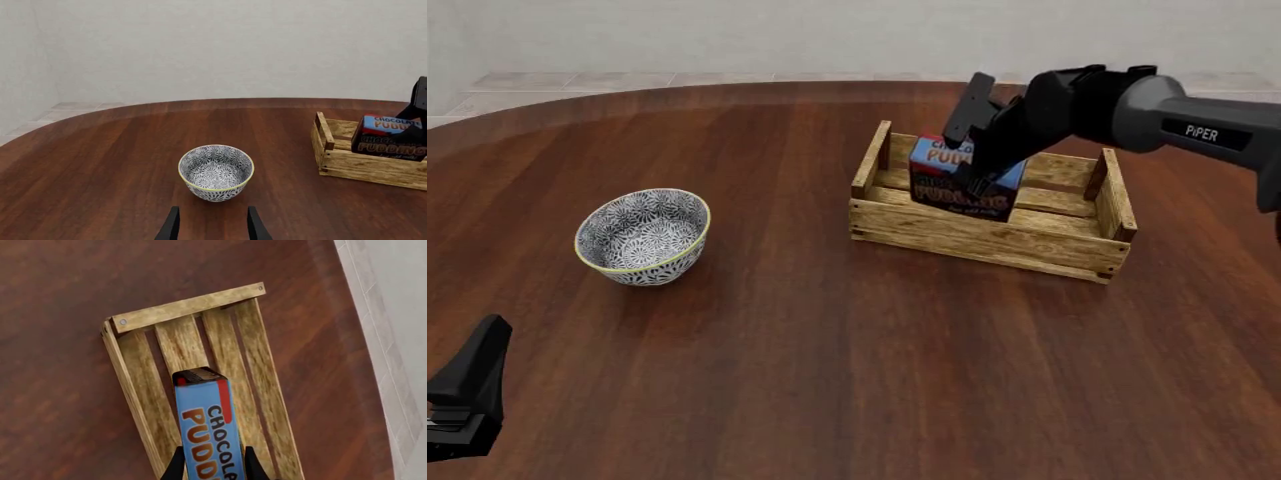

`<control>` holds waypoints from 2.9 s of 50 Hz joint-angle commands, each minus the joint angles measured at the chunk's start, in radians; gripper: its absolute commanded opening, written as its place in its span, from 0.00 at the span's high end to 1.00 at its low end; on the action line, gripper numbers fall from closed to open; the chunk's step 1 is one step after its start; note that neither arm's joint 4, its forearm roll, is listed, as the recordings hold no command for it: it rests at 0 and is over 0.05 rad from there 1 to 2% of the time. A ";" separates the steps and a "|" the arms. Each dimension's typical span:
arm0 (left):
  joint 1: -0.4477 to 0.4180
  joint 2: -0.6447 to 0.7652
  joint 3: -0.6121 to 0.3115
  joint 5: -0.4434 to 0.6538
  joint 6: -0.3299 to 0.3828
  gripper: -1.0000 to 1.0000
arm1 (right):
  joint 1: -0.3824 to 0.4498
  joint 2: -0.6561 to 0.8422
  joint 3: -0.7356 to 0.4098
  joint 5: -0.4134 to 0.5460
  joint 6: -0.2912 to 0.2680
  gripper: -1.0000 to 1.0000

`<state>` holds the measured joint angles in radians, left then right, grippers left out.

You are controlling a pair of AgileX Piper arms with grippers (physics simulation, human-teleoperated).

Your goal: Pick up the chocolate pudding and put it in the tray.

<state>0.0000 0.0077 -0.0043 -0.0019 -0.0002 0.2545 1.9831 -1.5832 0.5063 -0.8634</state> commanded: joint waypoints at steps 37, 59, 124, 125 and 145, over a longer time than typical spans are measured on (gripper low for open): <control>0.000 0.000 0.000 0.000 0.000 0.00 | 0.004 0.021 0.010 -0.027 0.043 1.00; 0.000 0.000 0.000 0.000 0.000 0.00 | 0.007 0.045 0.004 -0.032 0.052 1.00; 0.000 0.000 0.000 0.000 0.000 0.00 | -0.008 0.096 -0.033 -0.050 0.096 0.00; 0.000 0.000 0.000 0.000 0.000 0.00 | -0.010 0.096 -0.037 -0.050 0.097 0.00; 0.000 0.000 0.000 0.000 0.000 0.00 | -0.010 0.076 -0.060 -0.029 0.113 0.00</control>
<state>0.0000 0.0077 -0.0043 -0.0019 -0.0002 0.2432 2.0709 -1.6349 0.4668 -0.7587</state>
